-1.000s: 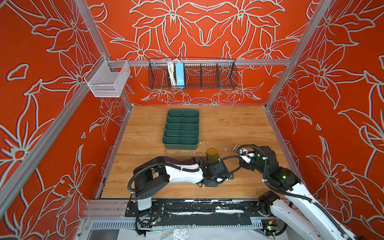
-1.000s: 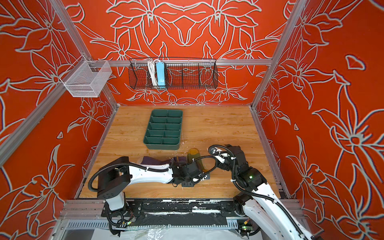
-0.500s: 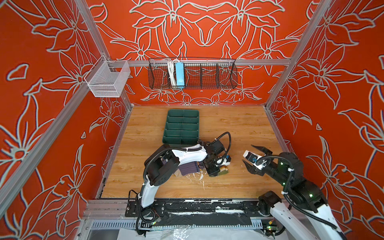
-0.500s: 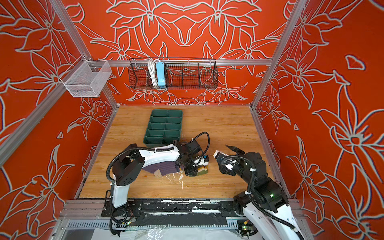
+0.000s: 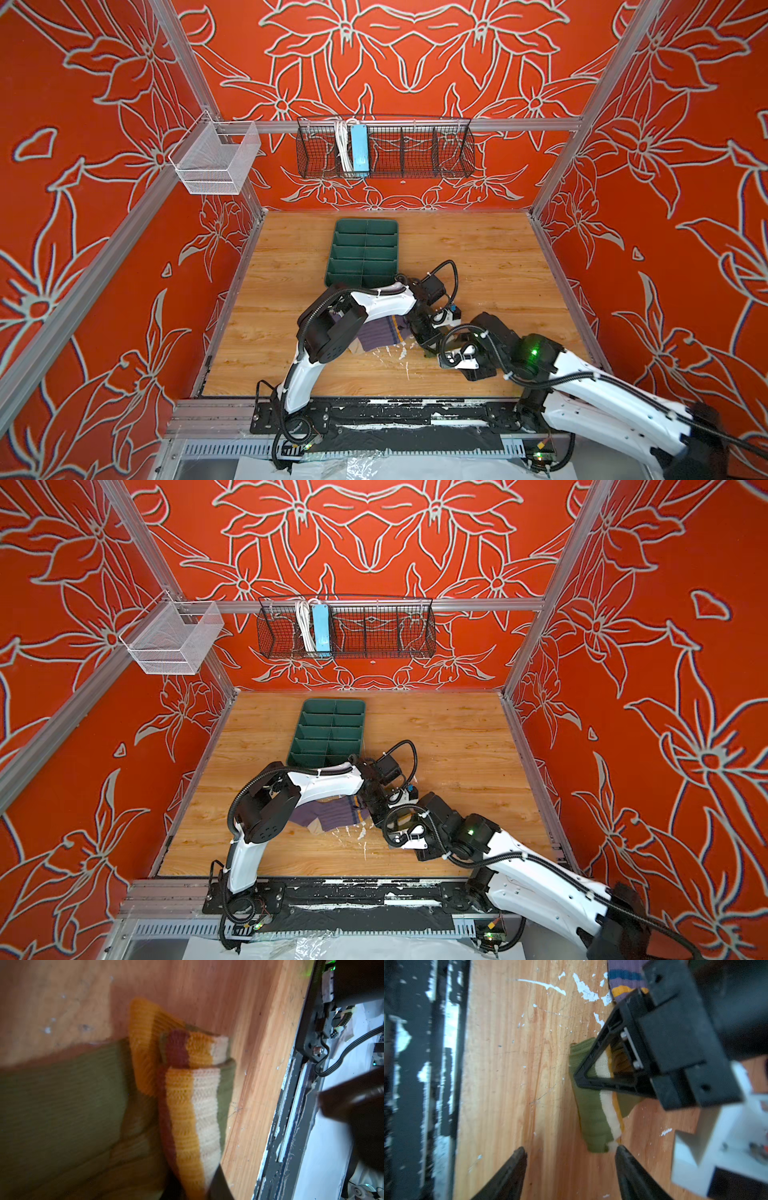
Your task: Roll the socks
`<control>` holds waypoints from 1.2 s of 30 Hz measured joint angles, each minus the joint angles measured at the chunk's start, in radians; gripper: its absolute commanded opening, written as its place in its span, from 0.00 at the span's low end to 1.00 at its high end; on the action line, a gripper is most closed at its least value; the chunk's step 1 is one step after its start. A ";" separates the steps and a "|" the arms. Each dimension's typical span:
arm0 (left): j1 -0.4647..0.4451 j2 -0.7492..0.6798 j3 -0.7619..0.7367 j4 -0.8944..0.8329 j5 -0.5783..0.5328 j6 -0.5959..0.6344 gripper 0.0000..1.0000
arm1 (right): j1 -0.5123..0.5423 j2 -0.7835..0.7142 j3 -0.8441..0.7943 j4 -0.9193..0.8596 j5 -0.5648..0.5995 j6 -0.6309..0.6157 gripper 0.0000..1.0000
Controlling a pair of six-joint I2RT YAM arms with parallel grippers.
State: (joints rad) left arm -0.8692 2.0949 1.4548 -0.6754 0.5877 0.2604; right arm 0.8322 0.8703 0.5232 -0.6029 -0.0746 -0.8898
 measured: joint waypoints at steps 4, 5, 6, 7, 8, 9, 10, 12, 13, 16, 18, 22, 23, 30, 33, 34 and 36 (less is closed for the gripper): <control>0.001 0.001 0.000 0.000 0.003 0.000 0.00 | 0.002 0.135 -0.005 0.122 0.046 -0.024 0.63; 0.001 0.001 0.000 0.000 0.003 0.000 0.00 | 0.002 0.161 -0.005 0.145 0.052 -0.027 0.63; 0.001 0.001 -0.001 0.002 0.003 0.000 0.00 | 0.002 0.182 -0.006 0.166 0.059 -0.030 0.62; 0.001 0.001 -0.002 0.003 0.004 0.000 0.00 | 0.002 0.201 -0.010 0.190 0.065 -0.034 0.61; 0.002 0.001 -0.002 0.003 0.005 0.001 0.00 | 0.002 0.215 -0.017 0.216 0.071 -0.040 0.60; 0.003 0.001 -0.002 0.003 0.008 0.002 0.00 | 0.002 0.225 -0.025 0.236 0.077 -0.046 0.59; 0.005 0.001 -0.003 0.003 0.010 0.001 0.00 | 0.002 0.236 -0.035 0.261 0.082 -0.050 0.58; 0.005 0.002 -0.004 0.003 0.014 0.001 0.00 | 0.005 0.258 -0.053 0.302 0.094 -0.055 0.56; 0.005 0.002 -0.004 0.003 0.014 0.001 0.00 | 0.005 0.271 -0.058 0.317 0.098 -0.058 0.54; 0.006 0.001 -0.005 0.003 0.016 0.002 0.00 | 0.005 0.295 -0.061 0.352 0.106 -0.077 0.47; 0.006 -0.002 -0.011 0.006 0.017 0.003 0.00 | 0.006 0.305 -0.063 0.368 0.112 -0.089 0.41; 0.006 -0.013 -0.027 0.018 0.016 0.005 0.00 | 0.006 0.324 -0.064 0.383 0.118 -0.098 0.20; 0.006 -0.014 -0.028 0.019 0.014 0.006 0.00 | 0.006 0.328 -0.064 0.386 0.119 -0.102 0.15; -0.003 -0.052 -0.054 0.047 -0.045 0.011 0.45 | 0.021 0.333 -0.064 0.391 0.122 -0.121 0.00; -0.002 -0.108 -0.094 0.066 -0.121 0.011 0.61 | 0.037 0.328 -0.063 0.375 0.118 -0.124 0.00; -0.002 -0.136 -0.111 0.079 -0.156 0.005 0.64 | 0.037 0.324 -0.063 0.370 0.118 -0.118 0.00; -0.003 -0.193 -0.137 0.102 -0.217 0.005 0.70 | 0.038 0.316 -0.063 0.353 0.118 -0.098 0.00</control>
State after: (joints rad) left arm -0.8719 1.9022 1.3182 -0.5732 0.3710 0.2657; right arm 0.8700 1.1862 0.4599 -0.2501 0.0437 -0.9882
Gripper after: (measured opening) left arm 0.651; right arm 0.213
